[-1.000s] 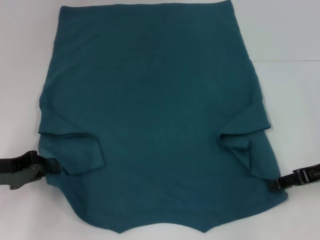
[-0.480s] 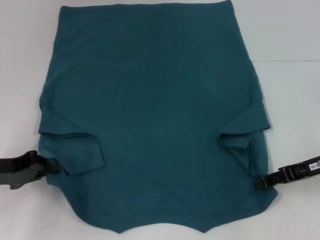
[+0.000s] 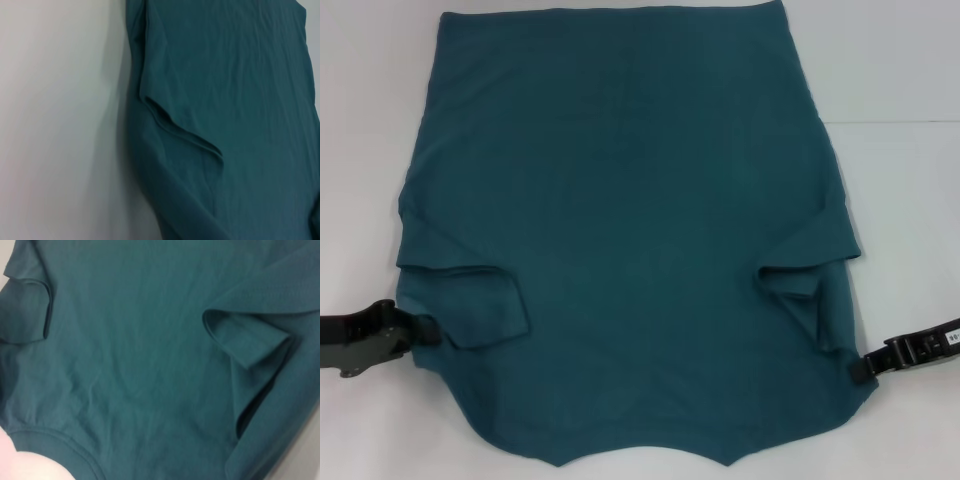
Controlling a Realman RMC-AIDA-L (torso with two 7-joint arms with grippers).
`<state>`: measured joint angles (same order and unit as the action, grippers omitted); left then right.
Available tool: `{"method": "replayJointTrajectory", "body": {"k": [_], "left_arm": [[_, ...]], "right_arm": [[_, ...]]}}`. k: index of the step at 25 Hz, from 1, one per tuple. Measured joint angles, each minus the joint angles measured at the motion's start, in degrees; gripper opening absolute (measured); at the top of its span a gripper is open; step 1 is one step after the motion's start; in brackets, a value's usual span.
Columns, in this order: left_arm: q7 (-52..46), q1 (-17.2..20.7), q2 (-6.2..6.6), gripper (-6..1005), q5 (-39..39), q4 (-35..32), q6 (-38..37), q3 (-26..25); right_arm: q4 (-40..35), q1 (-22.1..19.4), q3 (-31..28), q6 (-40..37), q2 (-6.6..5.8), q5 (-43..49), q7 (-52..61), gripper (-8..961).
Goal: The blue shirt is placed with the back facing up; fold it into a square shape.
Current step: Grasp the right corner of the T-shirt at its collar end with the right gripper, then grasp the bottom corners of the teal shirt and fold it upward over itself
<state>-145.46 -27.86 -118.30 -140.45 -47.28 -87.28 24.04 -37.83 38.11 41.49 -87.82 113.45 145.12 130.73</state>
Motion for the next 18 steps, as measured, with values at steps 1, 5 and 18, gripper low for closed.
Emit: {"method": "replayJointTrajectory", "body": {"k": [1, 5, 18], "left_arm": [[0.06, 0.0, 0.0, 89, 0.0, 0.0, -0.05, 0.02], [0.88, 0.0, 0.23, 93, -0.19, -0.13, -1.45, -0.02], [2.41, 2.67, 0.9, 105, -6.43, -4.53, -12.61, -0.13]], "right_arm": [[-0.1, -0.09, 0.0, -0.13, -0.05, 0.02, 0.02, 153], [-0.05, -0.27, -0.15, -1.94, -0.84, 0.06, 0.08, 63], [-0.29, -2.69, -0.13, -15.7, -3.65, 0.72, 1.74, 41]]}}
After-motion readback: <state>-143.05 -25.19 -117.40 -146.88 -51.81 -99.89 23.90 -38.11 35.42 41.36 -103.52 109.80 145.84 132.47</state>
